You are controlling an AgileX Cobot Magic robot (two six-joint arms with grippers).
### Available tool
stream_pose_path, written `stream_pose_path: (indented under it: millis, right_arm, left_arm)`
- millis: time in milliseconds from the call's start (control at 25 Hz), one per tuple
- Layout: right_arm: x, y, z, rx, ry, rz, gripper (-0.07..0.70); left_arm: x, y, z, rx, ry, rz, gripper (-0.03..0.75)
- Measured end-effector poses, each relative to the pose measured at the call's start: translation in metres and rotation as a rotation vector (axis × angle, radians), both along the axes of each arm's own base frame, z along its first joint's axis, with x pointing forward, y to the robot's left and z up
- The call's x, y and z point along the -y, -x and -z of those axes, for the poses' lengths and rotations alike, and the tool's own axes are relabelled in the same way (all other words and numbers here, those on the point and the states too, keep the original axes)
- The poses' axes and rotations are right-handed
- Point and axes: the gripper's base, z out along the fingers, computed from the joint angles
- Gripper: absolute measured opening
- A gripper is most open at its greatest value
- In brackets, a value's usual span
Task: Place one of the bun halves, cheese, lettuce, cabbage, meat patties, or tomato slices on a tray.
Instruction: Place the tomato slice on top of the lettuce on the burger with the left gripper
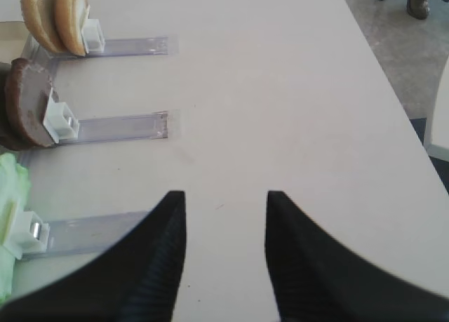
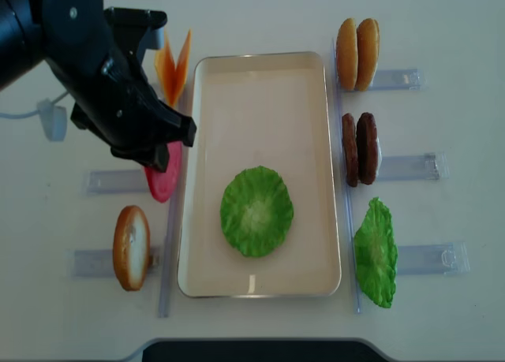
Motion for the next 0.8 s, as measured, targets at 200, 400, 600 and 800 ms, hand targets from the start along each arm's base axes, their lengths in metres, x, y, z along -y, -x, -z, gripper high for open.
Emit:
stream_pose_path:
  millis: [200, 400, 600, 800]
  right_arm:
    - [0.000, 0.000, 0.000, 0.000, 0.000, 0.000, 0.293]
    - [0.000, 0.000, 0.000, 0.000, 0.000, 0.000, 0.293]
    - [0.000, 0.000, 0.000, 0.000, 0.000, 0.000, 0.293]
    - [0.000, 0.000, 0.000, 0.000, 0.000, 0.000, 0.293]
  left_arm:
    - [-0.002, 0.010, 0.009, 0.000, 0.042, -0.009, 0.048]
    - [0.002, 0.007, 0.008, 0.035, 0.090, -0.016, 0.048]
    - [0.014, 0.004, 0.005, 0.091, 0.216, 0.051, 0.048]
    - [0.029, 0.004, 0.003, 0.113, 0.375, 0.136, 0.048]
